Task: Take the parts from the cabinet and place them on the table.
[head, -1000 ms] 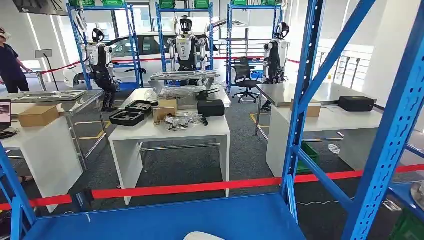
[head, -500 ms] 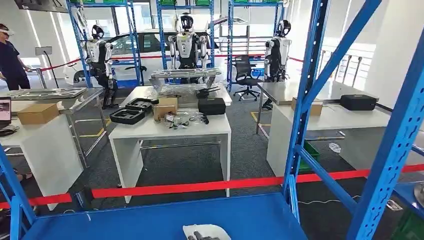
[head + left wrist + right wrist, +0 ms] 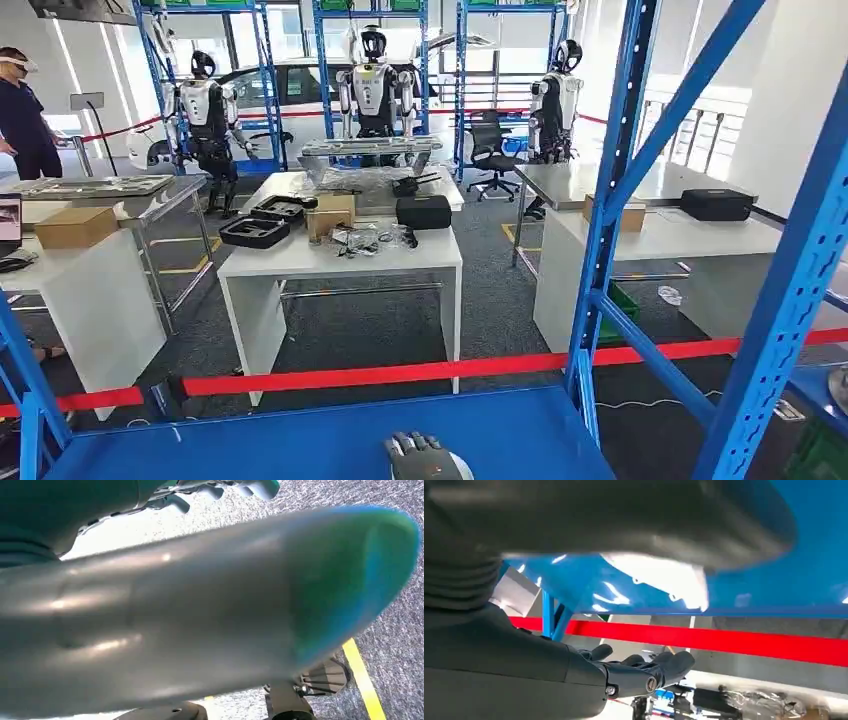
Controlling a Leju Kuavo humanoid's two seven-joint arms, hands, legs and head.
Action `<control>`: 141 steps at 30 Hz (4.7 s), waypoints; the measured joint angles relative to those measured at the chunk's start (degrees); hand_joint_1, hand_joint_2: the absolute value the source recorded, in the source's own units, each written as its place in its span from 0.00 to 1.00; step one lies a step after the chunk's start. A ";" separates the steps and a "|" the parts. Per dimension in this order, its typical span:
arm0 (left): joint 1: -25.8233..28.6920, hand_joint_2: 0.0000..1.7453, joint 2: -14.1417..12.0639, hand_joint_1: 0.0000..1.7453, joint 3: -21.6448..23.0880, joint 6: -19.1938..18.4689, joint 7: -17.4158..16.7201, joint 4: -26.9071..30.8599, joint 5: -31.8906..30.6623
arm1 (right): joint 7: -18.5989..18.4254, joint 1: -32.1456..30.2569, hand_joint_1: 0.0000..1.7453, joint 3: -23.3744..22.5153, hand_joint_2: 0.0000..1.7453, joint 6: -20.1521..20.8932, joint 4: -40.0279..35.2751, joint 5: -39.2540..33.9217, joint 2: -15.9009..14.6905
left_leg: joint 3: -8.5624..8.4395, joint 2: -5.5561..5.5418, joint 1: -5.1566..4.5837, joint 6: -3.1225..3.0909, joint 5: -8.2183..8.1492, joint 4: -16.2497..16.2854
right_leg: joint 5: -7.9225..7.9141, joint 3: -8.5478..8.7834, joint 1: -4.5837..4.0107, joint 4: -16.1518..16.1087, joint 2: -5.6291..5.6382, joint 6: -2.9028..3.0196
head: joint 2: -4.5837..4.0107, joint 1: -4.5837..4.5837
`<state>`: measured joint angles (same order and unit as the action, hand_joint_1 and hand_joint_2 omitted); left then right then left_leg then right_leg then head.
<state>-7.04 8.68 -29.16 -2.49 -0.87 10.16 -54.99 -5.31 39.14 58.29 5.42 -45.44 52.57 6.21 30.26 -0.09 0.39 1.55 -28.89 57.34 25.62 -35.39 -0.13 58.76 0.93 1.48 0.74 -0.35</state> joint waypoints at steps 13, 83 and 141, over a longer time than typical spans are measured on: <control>-0.08 0.00 0.00 0.00 -0.02 -0.04 -0.48 0.00 -0.44 | -0.18 2.11 0.00 0.00 1.00 3.17 9.69 -0.50 1.51 | 0.03 -0.04 0.00 0.00 0.00 0.00 | 0.01 0.00 0.01 0.00 -0.05 0.00 | 0.00 0.00; -0.23 1.00 0.04 0.00 -1.03 0.57 -0.81 0.00 -1.42 | -1.22 4.15 1.00 -0.22 1.00 8.61 21.05 -0.96 4.63 | -0.01 -0.05 0.00 -0.02 -0.01 0.00 | 0.02 0.05 0.01 0.00 -0.06 -0.01 | 0.00 0.00; -0.49 1.00 -0.31 0.00 -3.85 -0.59 -1.03 0.11 -2.67 | 11.58 -8.46 1.00 -11.41 1.00 -12.72 -30.71 1.85 -3.13 | 4.06 0.30 0.76 1.54 -1.94 4.64 | 1.89 0.58 1.18 1.45 -0.49 0.62 | 0.00 0.02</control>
<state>-7.53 8.37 -33.00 -3.08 -1.90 10.27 -57.66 6.27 30.68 46.88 -7.30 -76.15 54.42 3.08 34.32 0.21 1.16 3.09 -30.83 61.98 27.51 -34.81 1.05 60.21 0.44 2.10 0.74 -0.33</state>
